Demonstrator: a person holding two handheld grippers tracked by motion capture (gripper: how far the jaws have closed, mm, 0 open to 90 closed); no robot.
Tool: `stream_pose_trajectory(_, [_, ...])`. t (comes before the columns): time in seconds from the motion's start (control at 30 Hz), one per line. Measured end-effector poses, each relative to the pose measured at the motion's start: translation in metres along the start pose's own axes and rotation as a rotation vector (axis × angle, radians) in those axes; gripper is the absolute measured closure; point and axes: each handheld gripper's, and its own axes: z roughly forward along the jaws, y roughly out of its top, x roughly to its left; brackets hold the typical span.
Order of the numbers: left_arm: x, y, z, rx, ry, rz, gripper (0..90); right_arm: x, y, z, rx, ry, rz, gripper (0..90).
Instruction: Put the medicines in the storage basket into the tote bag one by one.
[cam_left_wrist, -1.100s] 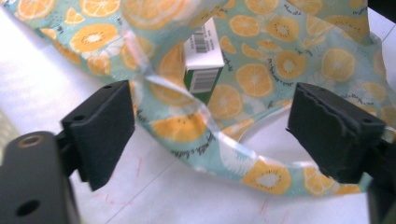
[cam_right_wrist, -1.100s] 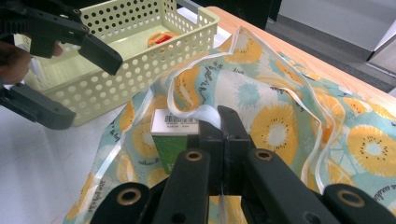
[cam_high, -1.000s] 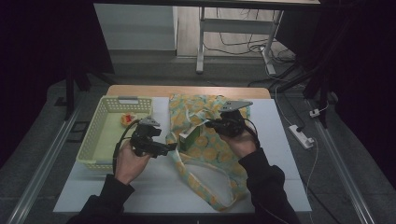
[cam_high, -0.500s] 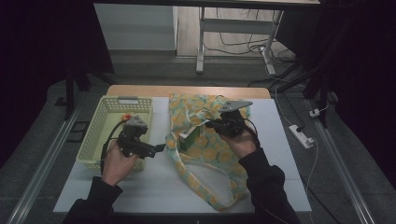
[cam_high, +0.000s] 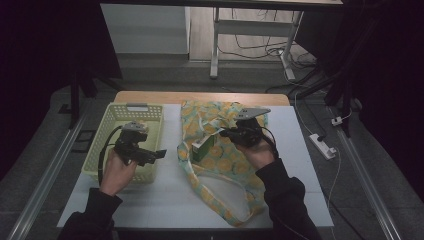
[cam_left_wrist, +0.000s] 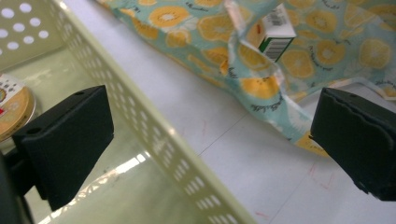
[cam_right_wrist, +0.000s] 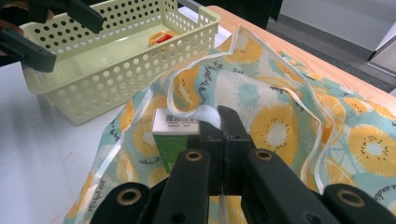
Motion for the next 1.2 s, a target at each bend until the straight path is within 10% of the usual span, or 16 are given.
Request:
stream_pose_trajectory(0.53, [0.029,-0.004,-0.002,-0.021,-0.005,-0.034,0.0,0.000,0.000,0.000,0.000,-0.001,0.002,89.9])
stream_pose_trajectory(1.2, [0.075,-0.001,0.007,0.017,0.115,-0.086,0.0,-0.001,-0.001,0.000,0.005,-0.001,0.000,89.9])
